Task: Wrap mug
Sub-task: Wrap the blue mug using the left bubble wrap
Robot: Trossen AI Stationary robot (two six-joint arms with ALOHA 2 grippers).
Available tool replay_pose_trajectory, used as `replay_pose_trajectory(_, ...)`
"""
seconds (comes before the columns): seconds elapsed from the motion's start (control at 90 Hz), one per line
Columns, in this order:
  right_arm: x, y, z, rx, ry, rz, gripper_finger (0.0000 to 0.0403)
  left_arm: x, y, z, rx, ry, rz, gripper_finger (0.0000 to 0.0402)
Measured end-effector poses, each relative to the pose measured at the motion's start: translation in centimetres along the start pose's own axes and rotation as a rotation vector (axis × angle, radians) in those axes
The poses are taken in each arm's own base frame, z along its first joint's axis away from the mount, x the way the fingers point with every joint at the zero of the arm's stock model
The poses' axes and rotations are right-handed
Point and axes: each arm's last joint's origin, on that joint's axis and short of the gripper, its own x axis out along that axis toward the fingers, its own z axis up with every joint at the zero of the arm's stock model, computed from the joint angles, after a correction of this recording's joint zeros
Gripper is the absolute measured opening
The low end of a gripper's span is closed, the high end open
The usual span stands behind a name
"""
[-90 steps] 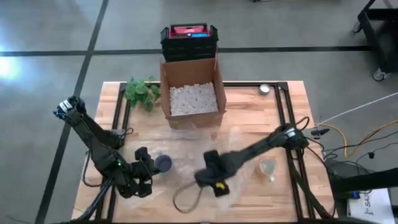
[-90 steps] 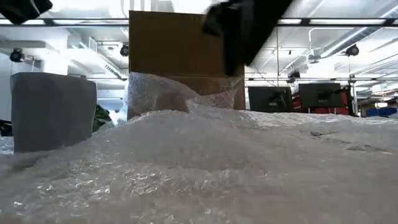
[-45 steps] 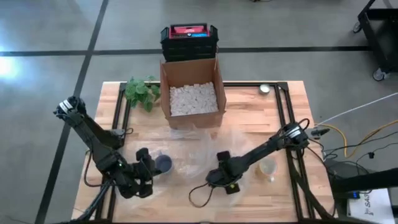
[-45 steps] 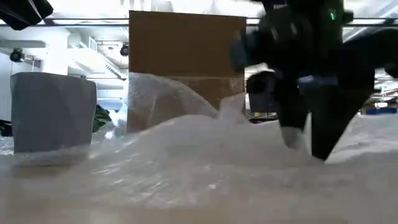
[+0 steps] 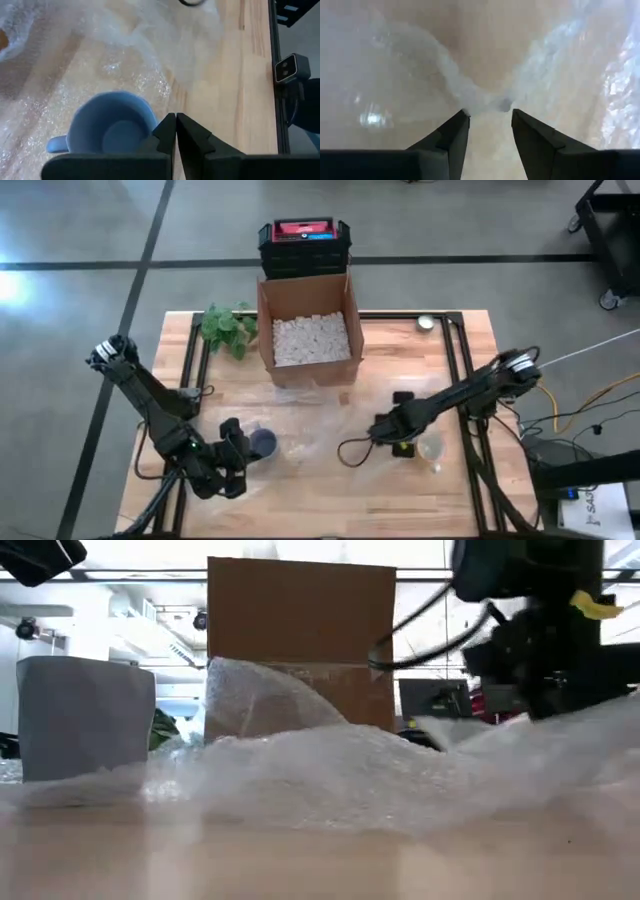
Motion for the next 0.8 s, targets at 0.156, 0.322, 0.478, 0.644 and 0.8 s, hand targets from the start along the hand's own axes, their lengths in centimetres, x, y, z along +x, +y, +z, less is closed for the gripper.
replay_pose_trajectory(0.156,-0.6,-2.1,-1.3,0.092,-0.036,0.000,0.0121,0.0,-0.1,0.0,-0.005,-0.004,-0.005,0.0000)
replay_pose_trajectory(0.322,-4.3,-2.4,0.0,0.147,-0.227,0.086,0.0107,0.0,-0.1,0.1,-0.006,-0.005,-0.007,0.0000)
replay_pose_trajectory(0.478,-6.7,-1.3,2.4,0.135,-0.480,0.247,0.0096,0.0,-0.1,0.1,-0.009,-0.007,-0.010,0.0000)
replay_pose_trajectory(0.644,-4.9,1.7,5.2,0.047,-0.554,0.412,0.0079,0.0,-0.2,0.1,-0.015,-0.011,-0.017,0.0000)
replay_pose_trajectory(0.8,0.1,3.5,6.7,0.018,-0.395,0.348,0.0057,0.1,-0.2,0.1,-0.014,-0.011,-0.016,0.0000)
